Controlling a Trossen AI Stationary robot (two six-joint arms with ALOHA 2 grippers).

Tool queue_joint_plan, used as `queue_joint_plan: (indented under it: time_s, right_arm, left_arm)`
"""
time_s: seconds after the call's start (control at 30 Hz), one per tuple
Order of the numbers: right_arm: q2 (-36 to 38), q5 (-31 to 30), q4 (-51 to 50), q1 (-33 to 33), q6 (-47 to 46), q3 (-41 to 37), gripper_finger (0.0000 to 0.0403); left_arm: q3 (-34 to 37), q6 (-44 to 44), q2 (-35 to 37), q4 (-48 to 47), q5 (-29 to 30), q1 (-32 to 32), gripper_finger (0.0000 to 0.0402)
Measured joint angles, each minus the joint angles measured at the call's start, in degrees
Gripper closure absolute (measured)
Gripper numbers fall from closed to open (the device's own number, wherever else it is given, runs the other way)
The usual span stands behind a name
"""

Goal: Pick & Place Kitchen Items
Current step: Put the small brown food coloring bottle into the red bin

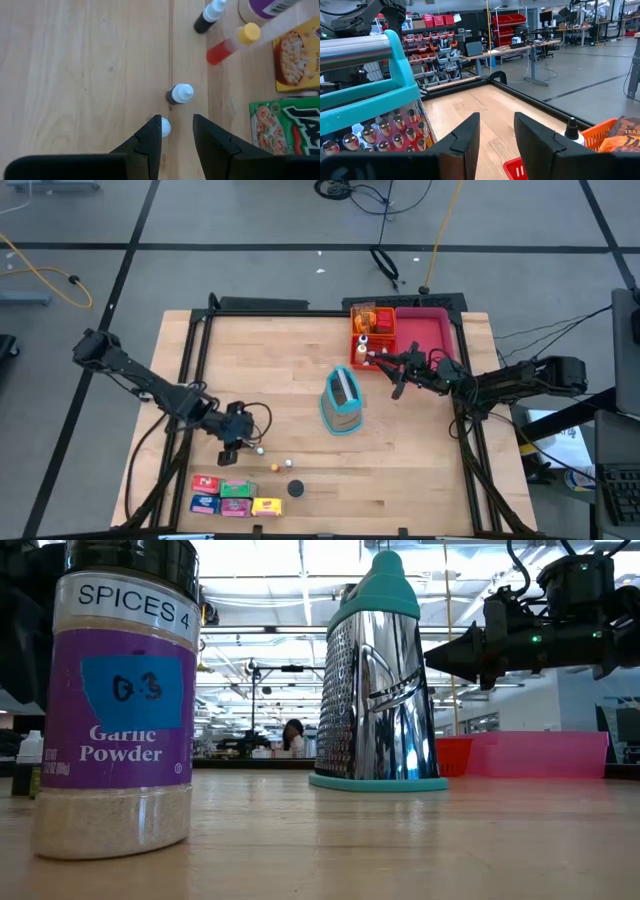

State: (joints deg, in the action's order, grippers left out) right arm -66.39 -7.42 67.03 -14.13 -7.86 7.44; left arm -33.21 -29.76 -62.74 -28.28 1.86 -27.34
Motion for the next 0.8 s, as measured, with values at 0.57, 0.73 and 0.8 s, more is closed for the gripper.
queue_joint_plan:
  time_s: [0.57, 0.73, 0.8]
  right_arm:
    - [0.0, 0.0, 0.0, 0.0, -0.3, 0.0, 0.0289]
    - [0.0, 0.0, 0.0, 0.0, -0.2, 0.0, 0.0289]
    - [0.0, 0.0, 0.0, 0.0, -0.2, 0.0, 0.0289]
  left_arm:
    - [1.5, -9.1, 0.0, -1.3, 6.1, -4.1, 0.0289]
    - [4.2, -11.4, 0.0, 2.1, 6.0, -4.3, 0.0289]
    - [5.8, -11.5, 0.0, 4.7, 5.9, -4.3, 0.0289]
